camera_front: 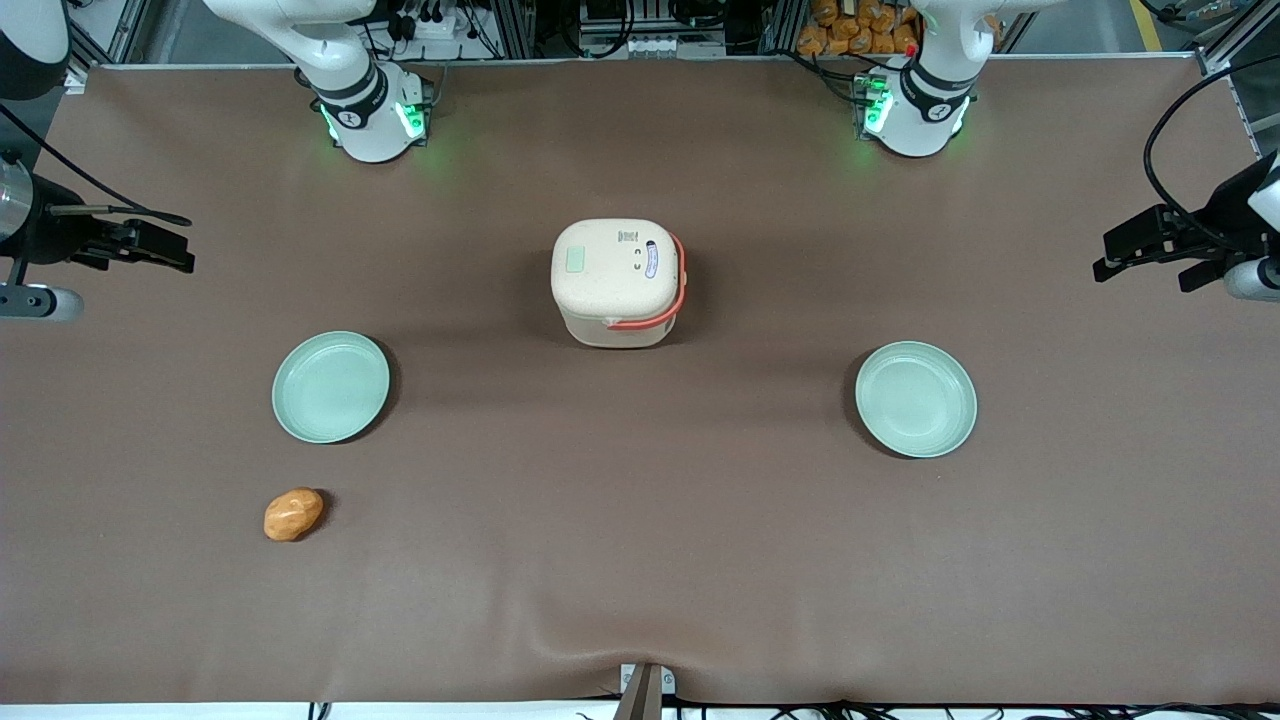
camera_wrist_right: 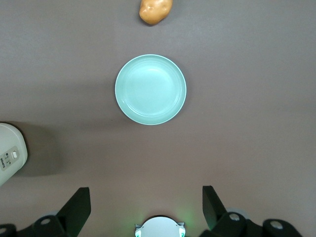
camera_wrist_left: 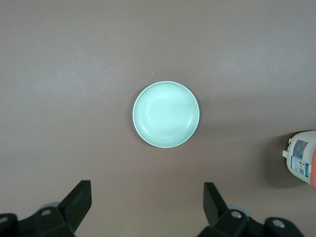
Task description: Press rice cooker button with right arm
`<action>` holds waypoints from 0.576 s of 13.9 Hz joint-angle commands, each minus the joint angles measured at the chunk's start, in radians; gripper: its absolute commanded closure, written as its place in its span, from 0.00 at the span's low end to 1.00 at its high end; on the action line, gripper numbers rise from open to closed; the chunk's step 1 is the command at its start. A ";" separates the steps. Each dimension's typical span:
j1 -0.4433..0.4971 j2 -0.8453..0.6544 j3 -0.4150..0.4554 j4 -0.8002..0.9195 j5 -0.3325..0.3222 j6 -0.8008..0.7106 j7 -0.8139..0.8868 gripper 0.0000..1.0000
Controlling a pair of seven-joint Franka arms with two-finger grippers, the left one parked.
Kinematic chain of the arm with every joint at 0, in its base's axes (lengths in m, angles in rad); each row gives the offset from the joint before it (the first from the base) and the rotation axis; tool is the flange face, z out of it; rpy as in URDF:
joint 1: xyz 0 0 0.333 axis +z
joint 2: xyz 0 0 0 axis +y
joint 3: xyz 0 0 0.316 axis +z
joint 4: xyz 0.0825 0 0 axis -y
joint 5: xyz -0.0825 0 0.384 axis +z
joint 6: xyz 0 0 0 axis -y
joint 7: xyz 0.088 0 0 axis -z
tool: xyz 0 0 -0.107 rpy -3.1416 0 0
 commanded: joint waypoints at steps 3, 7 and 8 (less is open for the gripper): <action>0.013 -0.016 -0.019 0.001 -0.017 -0.013 0.004 0.00; 0.013 -0.014 -0.019 0.001 -0.008 -0.013 -0.003 0.00; 0.013 -0.016 -0.019 0.001 -0.007 -0.015 -0.005 0.00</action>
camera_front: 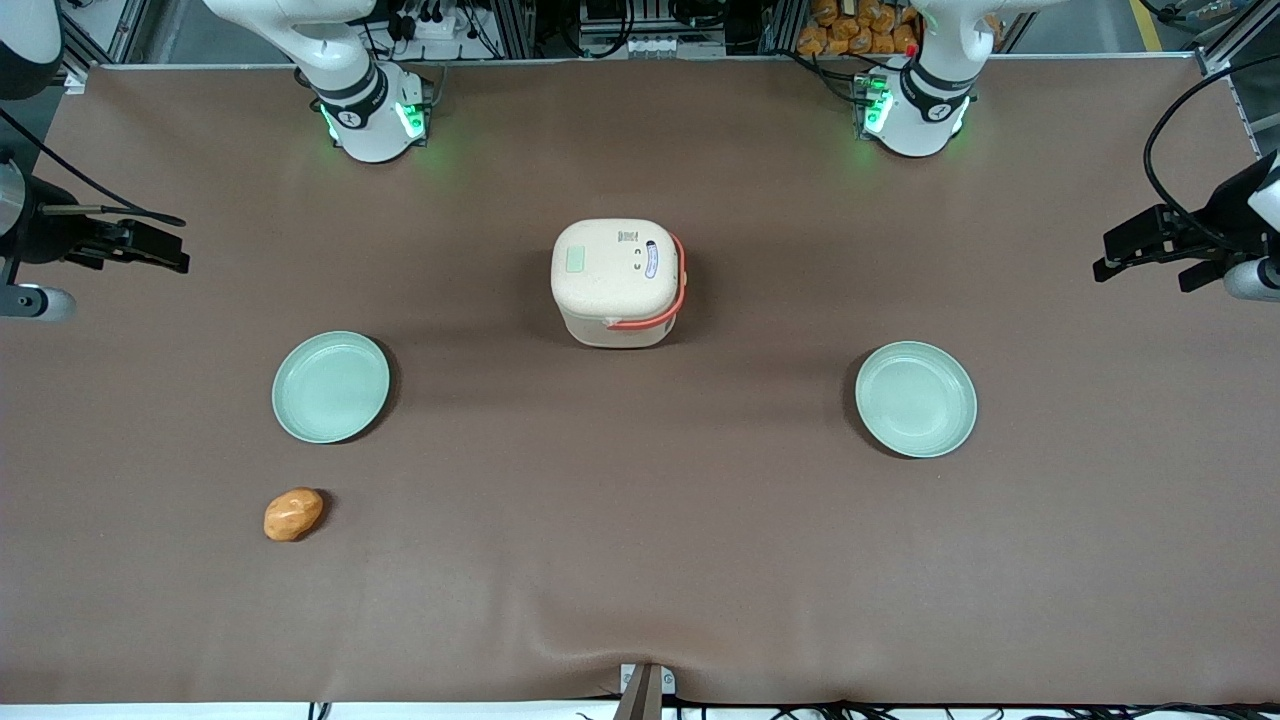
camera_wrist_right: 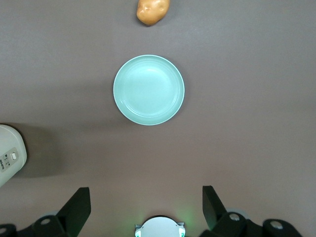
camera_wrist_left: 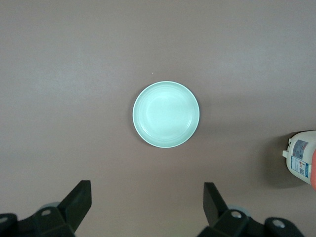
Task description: Press rice cooker button with right arm
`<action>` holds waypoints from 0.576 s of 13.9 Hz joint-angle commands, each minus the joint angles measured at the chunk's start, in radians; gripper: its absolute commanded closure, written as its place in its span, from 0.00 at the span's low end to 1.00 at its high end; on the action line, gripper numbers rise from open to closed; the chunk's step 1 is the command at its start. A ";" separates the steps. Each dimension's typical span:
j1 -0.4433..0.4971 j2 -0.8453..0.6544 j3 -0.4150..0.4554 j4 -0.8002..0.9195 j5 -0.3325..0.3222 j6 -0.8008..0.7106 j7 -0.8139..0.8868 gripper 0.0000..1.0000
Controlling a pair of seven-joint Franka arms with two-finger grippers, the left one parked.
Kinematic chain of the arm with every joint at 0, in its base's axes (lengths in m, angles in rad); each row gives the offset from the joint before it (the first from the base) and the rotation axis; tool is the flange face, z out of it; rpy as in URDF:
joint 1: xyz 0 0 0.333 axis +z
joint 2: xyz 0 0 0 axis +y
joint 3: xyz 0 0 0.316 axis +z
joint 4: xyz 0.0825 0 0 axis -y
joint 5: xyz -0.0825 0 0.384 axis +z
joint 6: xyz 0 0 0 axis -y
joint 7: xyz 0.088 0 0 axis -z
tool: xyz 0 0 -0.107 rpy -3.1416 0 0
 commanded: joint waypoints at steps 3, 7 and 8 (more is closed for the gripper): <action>0.014 -0.014 -0.009 0.000 -0.007 -0.022 -0.002 0.00; 0.051 -0.010 -0.002 0.001 -0.007 -0.022 -0.001 0.00; 0.072 -0.010 -0.002 0.000 -0.008 -0.025 0.000 0.00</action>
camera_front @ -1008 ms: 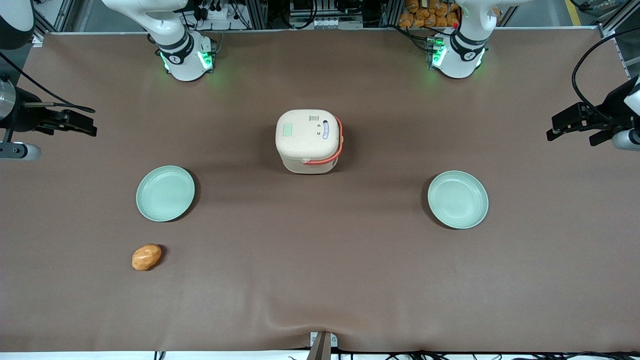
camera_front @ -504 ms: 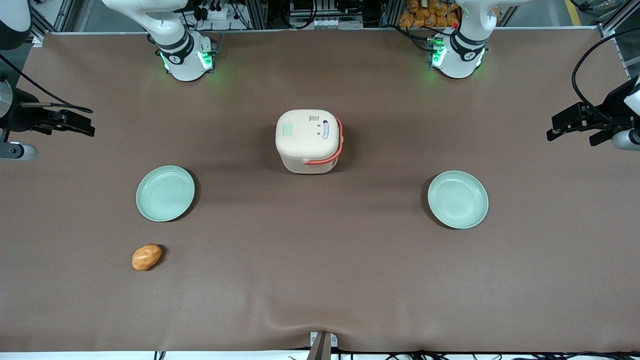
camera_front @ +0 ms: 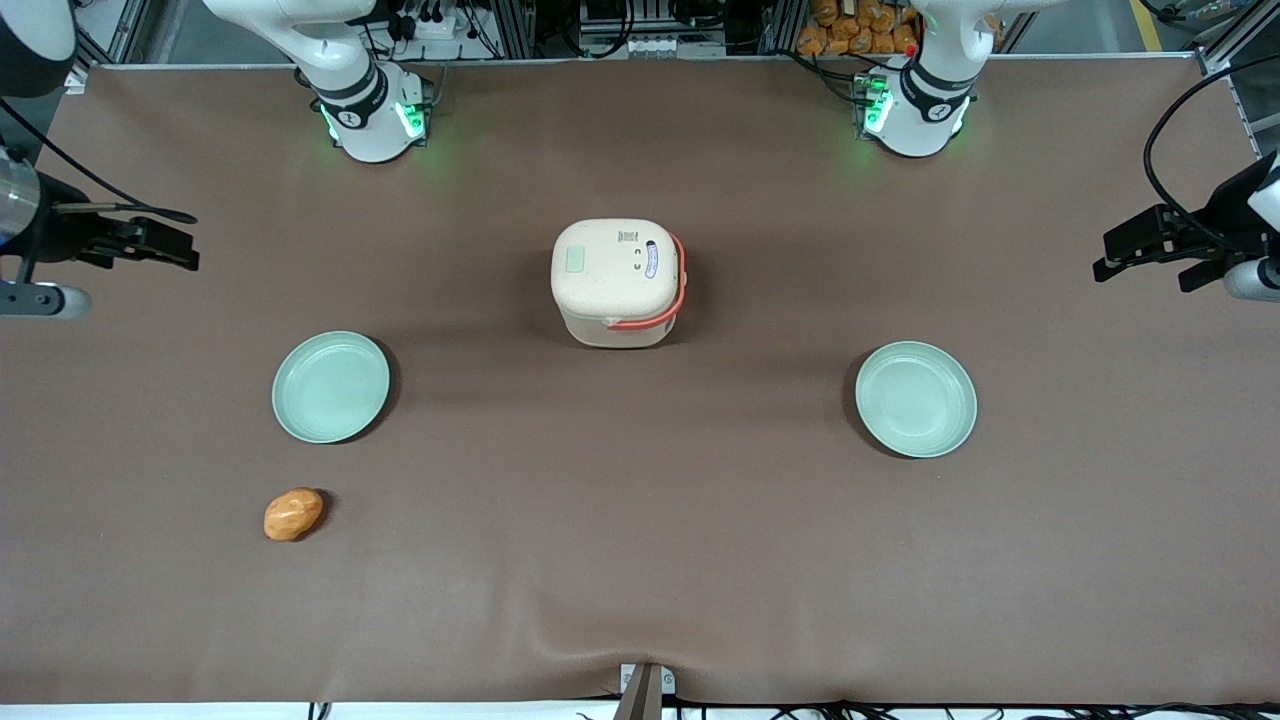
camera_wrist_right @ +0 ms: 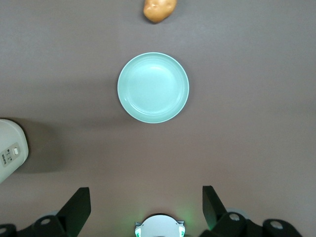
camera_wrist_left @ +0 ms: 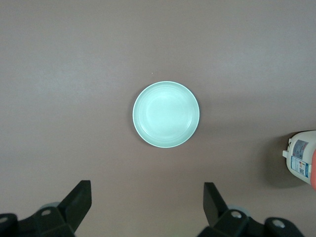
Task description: Press rice cooker button with right arm
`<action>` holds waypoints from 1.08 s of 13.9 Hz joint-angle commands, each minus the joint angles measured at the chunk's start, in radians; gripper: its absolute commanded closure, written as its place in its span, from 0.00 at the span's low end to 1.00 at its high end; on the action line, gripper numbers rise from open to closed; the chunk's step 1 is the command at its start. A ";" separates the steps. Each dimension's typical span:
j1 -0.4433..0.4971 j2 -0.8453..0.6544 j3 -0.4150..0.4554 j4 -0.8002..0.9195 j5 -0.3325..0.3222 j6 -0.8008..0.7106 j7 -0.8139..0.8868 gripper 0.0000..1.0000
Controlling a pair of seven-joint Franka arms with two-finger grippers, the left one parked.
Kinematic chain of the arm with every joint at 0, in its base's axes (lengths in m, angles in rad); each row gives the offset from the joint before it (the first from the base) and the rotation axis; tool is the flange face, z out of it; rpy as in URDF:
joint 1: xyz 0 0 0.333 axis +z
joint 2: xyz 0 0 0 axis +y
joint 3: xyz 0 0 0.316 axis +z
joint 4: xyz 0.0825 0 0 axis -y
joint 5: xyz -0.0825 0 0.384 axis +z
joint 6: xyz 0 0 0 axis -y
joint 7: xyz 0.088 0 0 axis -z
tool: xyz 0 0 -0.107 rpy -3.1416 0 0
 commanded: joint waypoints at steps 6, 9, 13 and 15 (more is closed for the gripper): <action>0.169 -0.005 0.076 0.001 -0.005 -0.010 0.160 0.00; 0.275 0.022 0.123 -0.006 0.030 0.052 0.279 0.00; 0.387 0.092 0.124 -0.016 0.137 0.124 0.418 0.49; 0.421 0.111 0.123 -0.052 0.137 0.180 0.423 0.69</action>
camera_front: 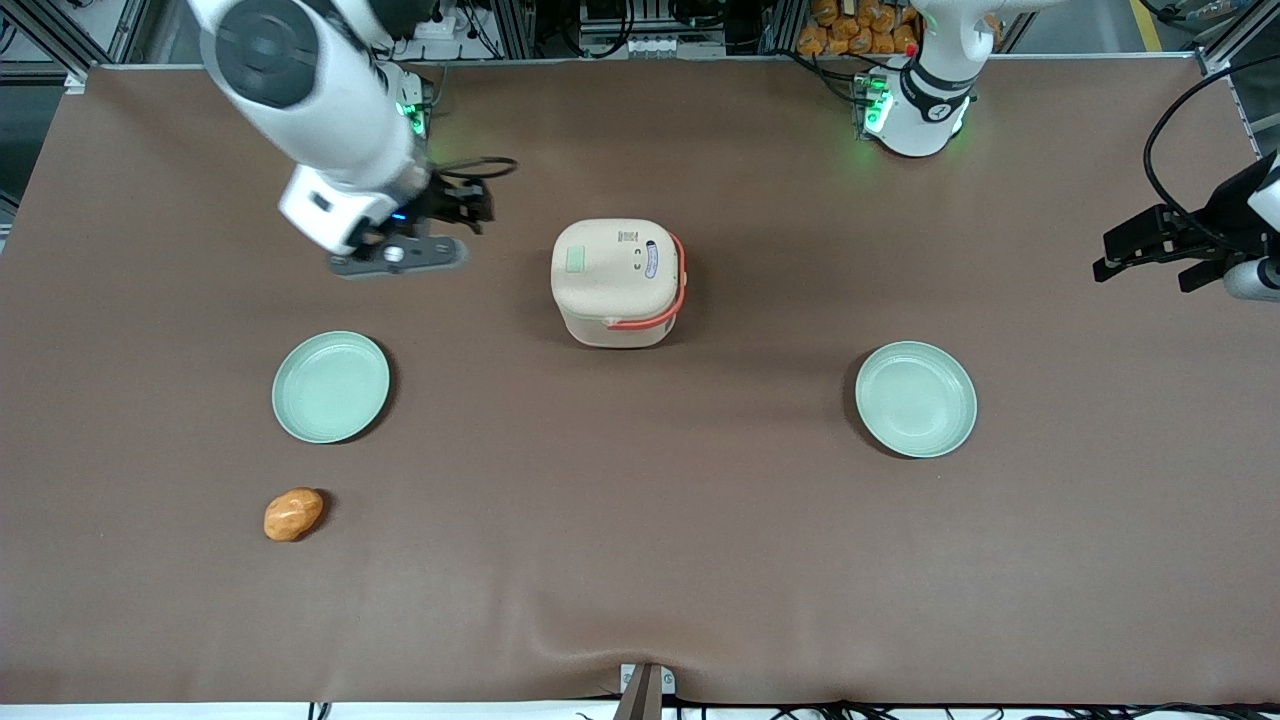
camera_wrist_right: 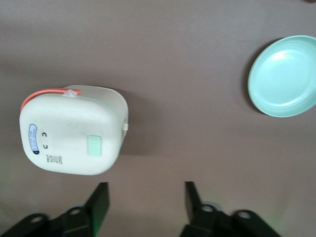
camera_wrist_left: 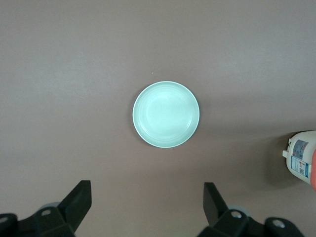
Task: Press rice cooker button with right arm
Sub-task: 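Move the right gripper over to the cream rice cooker's front, then lower the right gripper onto the rice cooker's lid release button and press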
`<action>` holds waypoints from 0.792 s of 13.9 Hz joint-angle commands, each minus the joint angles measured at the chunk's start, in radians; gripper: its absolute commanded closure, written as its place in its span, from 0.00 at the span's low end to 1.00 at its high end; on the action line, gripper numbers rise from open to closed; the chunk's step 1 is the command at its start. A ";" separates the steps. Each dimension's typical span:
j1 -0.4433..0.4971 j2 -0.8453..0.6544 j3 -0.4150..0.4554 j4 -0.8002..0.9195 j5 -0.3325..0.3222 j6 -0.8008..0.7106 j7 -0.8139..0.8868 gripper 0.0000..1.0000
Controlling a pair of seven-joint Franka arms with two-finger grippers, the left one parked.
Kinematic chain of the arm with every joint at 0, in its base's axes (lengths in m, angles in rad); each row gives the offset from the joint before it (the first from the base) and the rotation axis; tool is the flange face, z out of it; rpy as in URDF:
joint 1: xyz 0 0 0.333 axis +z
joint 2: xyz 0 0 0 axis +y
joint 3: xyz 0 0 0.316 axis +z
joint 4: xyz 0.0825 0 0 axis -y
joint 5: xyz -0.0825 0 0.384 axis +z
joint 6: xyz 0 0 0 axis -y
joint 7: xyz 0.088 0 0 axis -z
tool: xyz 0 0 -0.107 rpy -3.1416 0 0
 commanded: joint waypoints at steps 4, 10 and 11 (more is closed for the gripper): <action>0.083 0.080 -0.008 -0.054 0.018 0.125 0.015 0.88; 0.134 0.170 -0.008 -0.060 0.047 0.185 0.015 0.99; 0.138 0.175 -0.008 -0.072 0.061 0.188 0.015 0.99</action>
